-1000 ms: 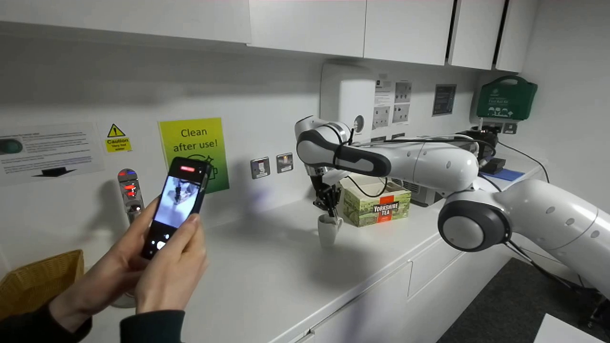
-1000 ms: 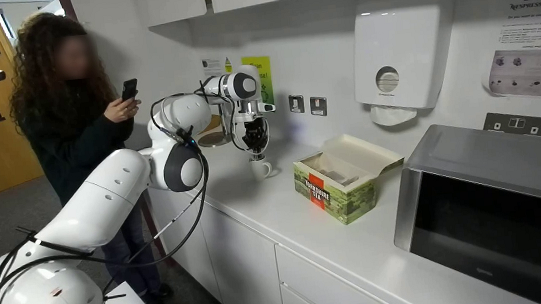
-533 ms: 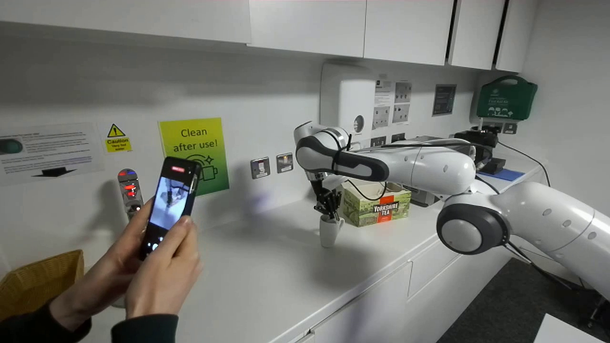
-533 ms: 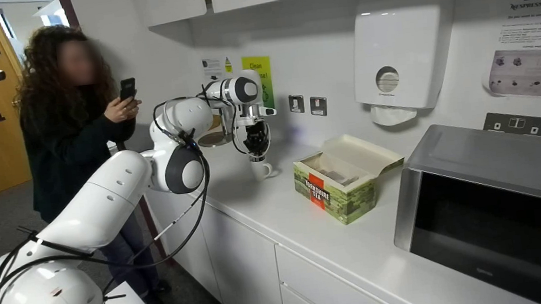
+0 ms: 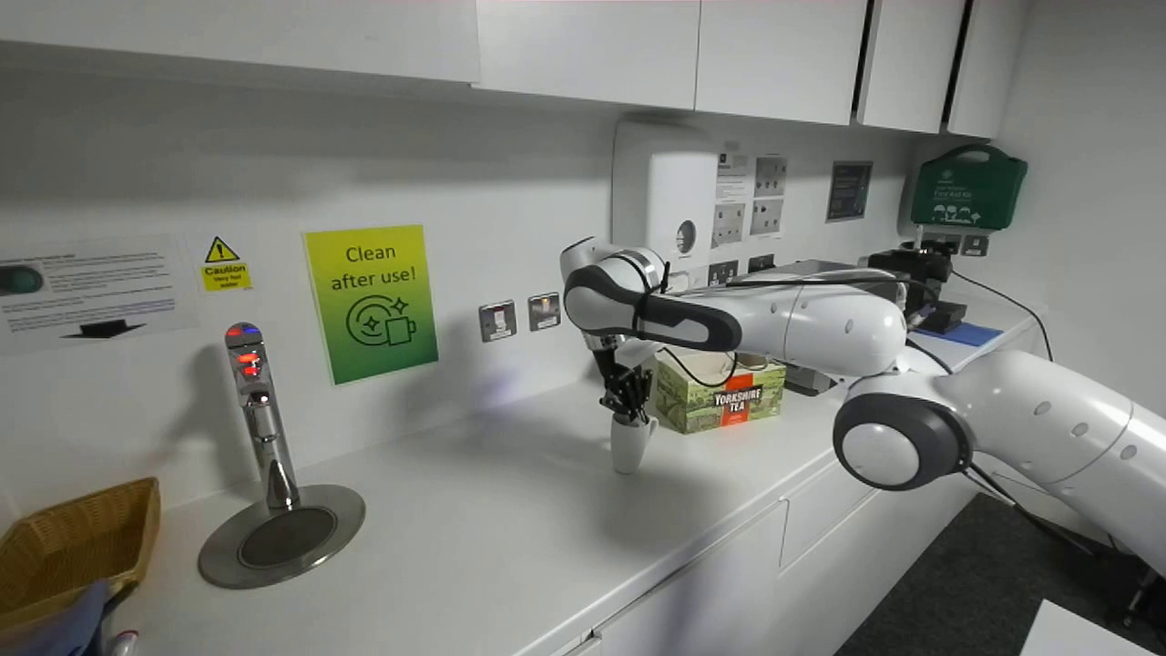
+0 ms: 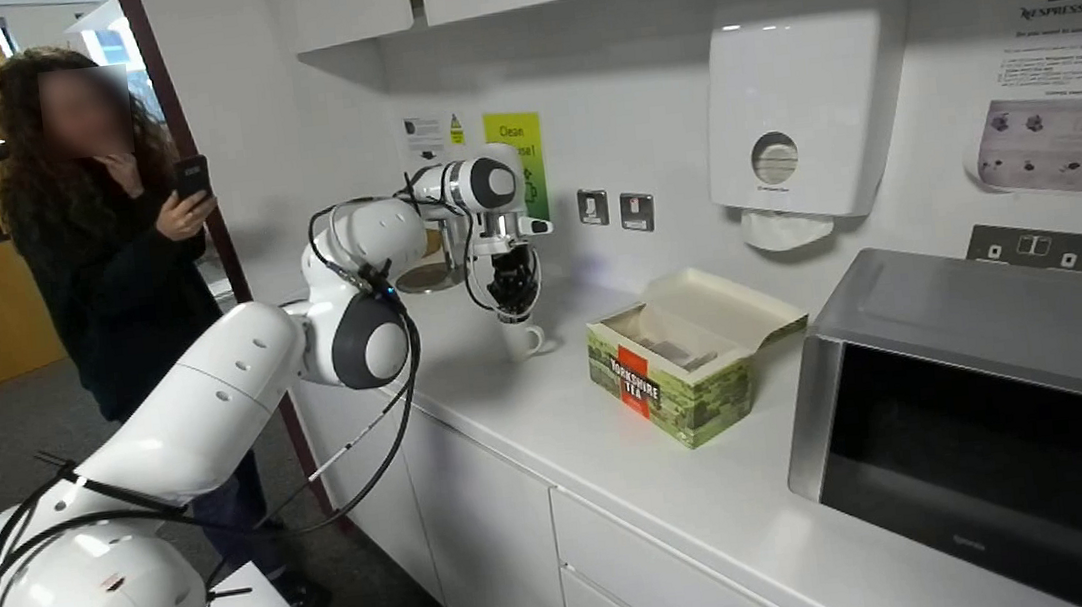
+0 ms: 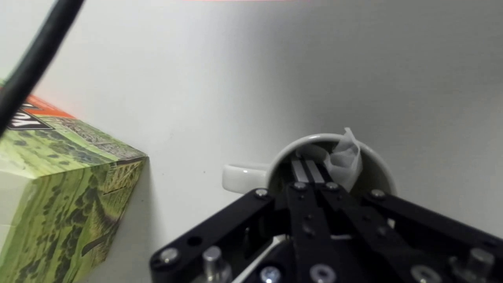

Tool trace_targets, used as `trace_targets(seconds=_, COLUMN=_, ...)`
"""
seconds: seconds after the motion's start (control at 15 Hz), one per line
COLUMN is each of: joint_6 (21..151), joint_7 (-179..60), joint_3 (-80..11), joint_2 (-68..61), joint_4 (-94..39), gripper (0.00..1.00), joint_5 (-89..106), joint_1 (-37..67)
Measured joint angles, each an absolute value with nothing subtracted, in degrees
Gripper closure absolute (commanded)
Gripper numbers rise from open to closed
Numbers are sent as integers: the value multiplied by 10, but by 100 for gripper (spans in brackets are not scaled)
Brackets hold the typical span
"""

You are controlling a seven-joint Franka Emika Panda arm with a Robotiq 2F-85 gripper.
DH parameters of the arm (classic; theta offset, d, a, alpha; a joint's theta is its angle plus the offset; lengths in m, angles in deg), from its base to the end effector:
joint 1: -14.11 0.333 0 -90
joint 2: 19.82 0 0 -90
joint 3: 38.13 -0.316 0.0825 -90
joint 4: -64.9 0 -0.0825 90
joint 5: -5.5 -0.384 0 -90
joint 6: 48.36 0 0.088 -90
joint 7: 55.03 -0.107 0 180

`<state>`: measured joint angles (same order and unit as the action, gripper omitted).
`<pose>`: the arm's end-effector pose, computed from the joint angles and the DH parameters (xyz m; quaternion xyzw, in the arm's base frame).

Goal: Remove one tea bag from the box and put it in the white mug.

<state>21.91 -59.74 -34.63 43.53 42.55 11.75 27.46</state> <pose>0.7389 0.1426 0.3875 0.9867 0.0459 -0.1204 0.0986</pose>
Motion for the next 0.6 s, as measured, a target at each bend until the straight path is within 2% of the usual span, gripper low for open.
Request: trace_targets(seconds=0.6, joint_6=221, joint_7=-597, joint_3=-346, joint_2=424, joint_4=441, gripper=7, joint_5=122, joint_1=276)
